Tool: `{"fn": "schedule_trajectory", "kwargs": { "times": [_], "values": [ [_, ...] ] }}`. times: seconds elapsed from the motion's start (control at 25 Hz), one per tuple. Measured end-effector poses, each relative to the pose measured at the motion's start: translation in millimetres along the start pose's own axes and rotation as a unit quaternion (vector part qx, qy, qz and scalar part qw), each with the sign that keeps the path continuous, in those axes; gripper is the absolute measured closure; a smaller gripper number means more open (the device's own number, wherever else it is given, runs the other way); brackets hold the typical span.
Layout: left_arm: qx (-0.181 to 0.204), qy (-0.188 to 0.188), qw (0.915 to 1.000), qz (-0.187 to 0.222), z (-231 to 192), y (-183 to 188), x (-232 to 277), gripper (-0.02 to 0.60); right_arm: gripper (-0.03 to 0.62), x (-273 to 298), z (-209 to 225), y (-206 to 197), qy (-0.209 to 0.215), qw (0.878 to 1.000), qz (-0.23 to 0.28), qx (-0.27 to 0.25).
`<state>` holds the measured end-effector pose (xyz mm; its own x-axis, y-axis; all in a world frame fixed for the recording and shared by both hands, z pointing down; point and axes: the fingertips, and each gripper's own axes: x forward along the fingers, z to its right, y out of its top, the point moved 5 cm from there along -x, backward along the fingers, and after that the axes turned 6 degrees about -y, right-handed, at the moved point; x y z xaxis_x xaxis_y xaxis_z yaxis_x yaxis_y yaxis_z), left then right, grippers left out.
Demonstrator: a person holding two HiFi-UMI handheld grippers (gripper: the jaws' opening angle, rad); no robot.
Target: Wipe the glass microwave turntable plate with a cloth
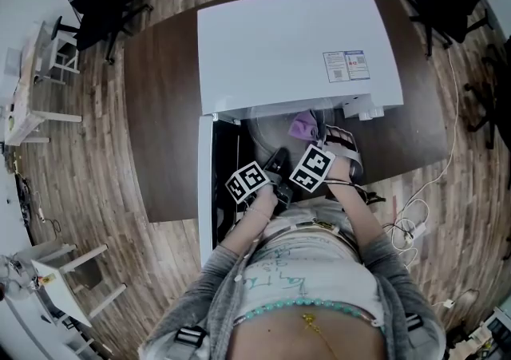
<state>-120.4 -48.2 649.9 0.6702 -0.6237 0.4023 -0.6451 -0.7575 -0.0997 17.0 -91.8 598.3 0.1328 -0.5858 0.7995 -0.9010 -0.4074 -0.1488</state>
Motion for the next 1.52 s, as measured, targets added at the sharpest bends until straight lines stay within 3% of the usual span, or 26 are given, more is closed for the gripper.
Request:
{"fn": "schedule_trajectory", "kwargs": {
  "times": [0.52,1.16,1.52],
  "values": [
    [-0.004,-0.003,1.0000,0.006,-0.7,-3.4,0.3,0.474,0.479,-9.3,-31.0,24.9,0.035,0.996,0.045,-0.067],
    [-0.023,-0.029,0.9989,0.029,2.6,-5.4,-5.1,0.483,0.479,-25.8,-16.0,29.4,0.066,0.991,0.118,-0.023],
    [-0.033,-0.053,0.9963,0.059,6.8,-2.0,-9.1,0.499,0.479,-31.6,9.8,7.3,0.050,0.991,0.122,-0.010]
  ]
}}
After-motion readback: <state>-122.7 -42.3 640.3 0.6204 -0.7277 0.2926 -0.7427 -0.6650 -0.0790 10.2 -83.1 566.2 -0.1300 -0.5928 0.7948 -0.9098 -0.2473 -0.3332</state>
